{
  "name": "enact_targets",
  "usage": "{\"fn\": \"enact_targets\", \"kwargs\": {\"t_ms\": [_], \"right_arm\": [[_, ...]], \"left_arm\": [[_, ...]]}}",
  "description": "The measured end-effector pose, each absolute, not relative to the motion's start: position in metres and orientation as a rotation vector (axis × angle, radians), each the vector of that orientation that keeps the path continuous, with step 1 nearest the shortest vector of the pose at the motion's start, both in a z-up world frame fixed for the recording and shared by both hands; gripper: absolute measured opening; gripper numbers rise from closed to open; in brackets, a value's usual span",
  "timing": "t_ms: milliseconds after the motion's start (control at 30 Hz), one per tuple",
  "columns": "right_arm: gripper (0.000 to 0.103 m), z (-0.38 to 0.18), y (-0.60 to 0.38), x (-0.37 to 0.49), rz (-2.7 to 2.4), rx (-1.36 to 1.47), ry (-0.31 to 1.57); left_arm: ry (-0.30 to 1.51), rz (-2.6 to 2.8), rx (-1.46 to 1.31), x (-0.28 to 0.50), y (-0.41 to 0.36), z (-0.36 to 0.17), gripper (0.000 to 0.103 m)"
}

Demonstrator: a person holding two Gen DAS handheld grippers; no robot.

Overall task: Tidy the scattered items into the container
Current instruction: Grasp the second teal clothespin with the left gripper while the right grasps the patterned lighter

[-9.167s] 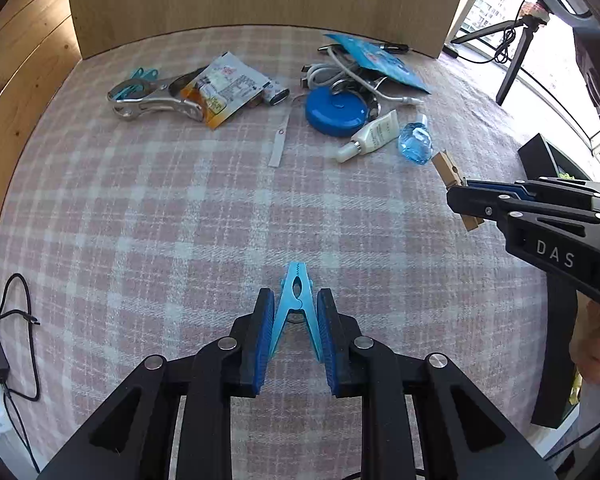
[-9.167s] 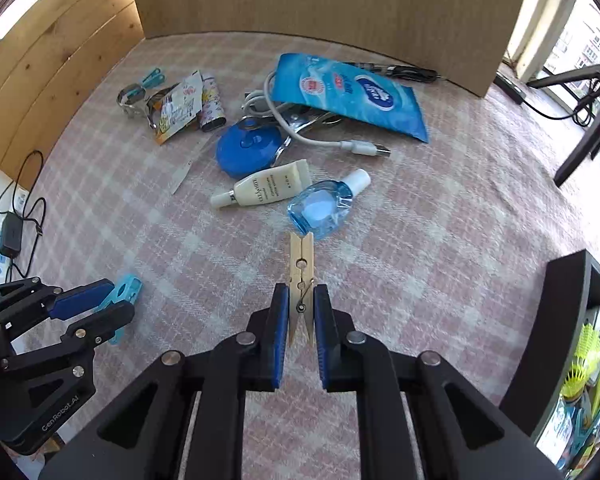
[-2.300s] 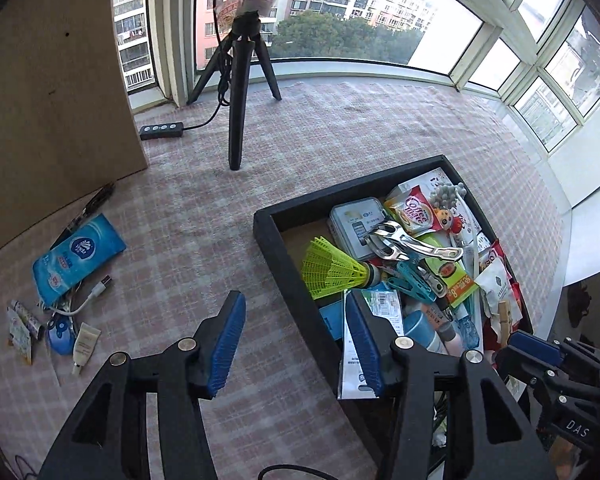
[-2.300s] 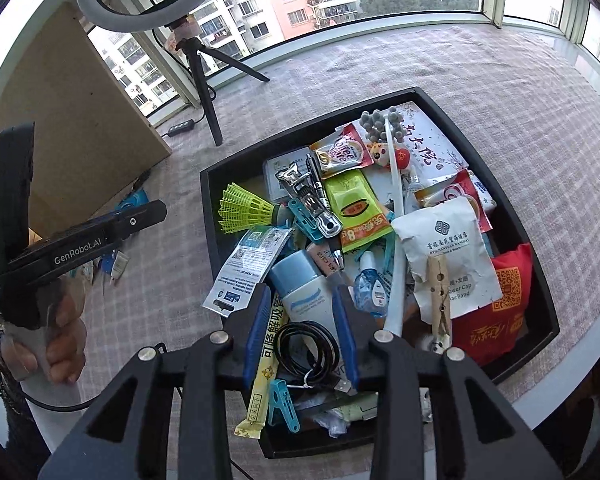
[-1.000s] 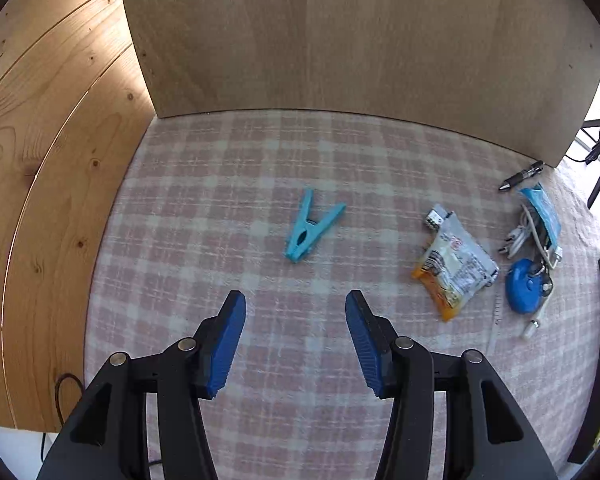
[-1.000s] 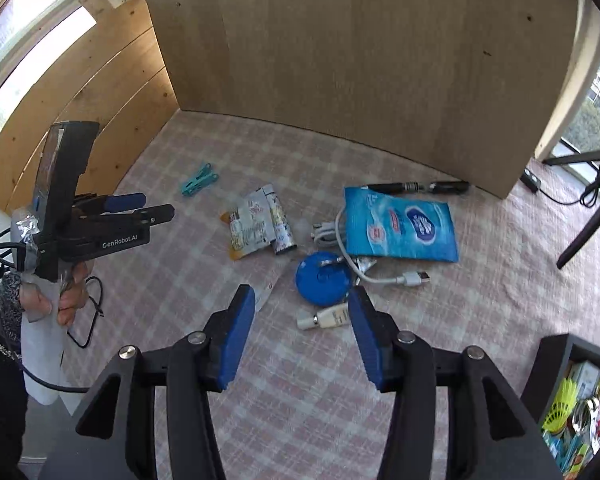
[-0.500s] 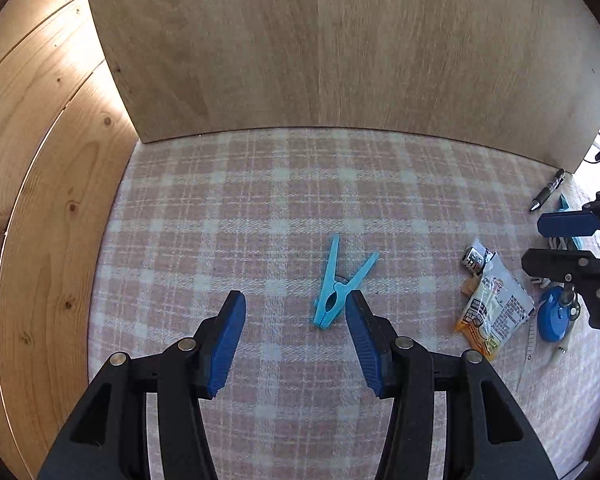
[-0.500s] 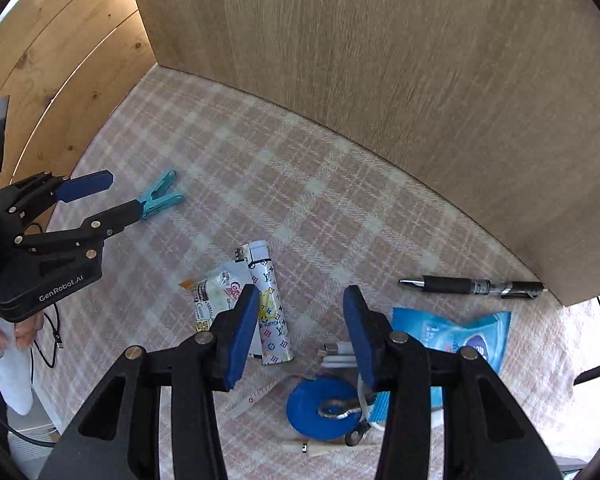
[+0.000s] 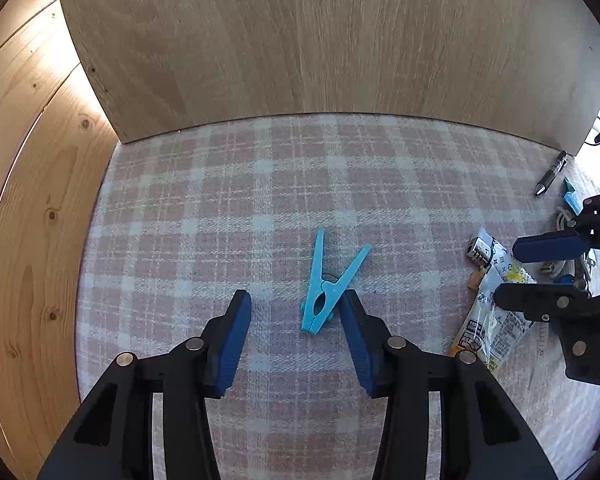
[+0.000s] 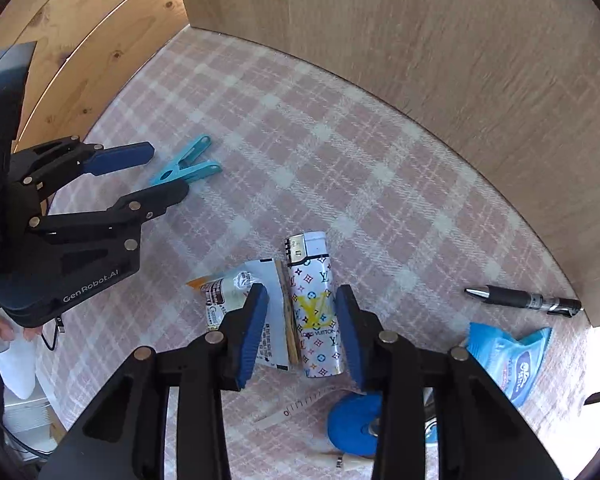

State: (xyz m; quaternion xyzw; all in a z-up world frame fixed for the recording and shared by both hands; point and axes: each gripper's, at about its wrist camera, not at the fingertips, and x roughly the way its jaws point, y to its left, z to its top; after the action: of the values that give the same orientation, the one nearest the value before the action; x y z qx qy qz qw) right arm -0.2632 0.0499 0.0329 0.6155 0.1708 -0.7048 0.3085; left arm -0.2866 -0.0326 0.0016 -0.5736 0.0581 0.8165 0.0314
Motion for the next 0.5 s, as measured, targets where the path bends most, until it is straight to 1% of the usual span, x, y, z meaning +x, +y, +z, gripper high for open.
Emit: {"fn": "enact_targets", "kwargs": {"t_ms": [167, 233, 333, 400, 467, 500], "right_arm": [[0.032, 0.039, 0.063, -0.278, -1.916, 1.65, 0.366], [0.03, 0.035, 0.064, -0.28, -1.909, 1.668, 0.391], [0.027, 0.031, 0.061, -0.274, -1.867, 1.663, 0.424], [0.027, 0.027, 0.057, -0.27, -1.858, 1.662, 0.466], [0.027, 0.028, 0.053, -0.267, -1.869, 1.64, 0.5], [0.025, 0.029, 0.052, -0.266, -1.875, 1.633, 0.51]], "left_arm": [[0.175, 2.522, -1.763, -0.28, -0.048, 0.009, 0.043], [0.174, 2.517, -1.762, -0.289, -0.064, 0.018, 0.043], [0.184, 2.507, -1.755, -0.301, -0.06, 0.019, 0.039], [0.195, 2.507, -1.751, -0.306, -0.055, 0.017, 0.039], [0.174, 2.5, -1.756, -0.31, -0.054, 0.017, 0.036], [0.161, 2.492, -1.757, -0.312, -0.053, 0.017, 0.03]]}}
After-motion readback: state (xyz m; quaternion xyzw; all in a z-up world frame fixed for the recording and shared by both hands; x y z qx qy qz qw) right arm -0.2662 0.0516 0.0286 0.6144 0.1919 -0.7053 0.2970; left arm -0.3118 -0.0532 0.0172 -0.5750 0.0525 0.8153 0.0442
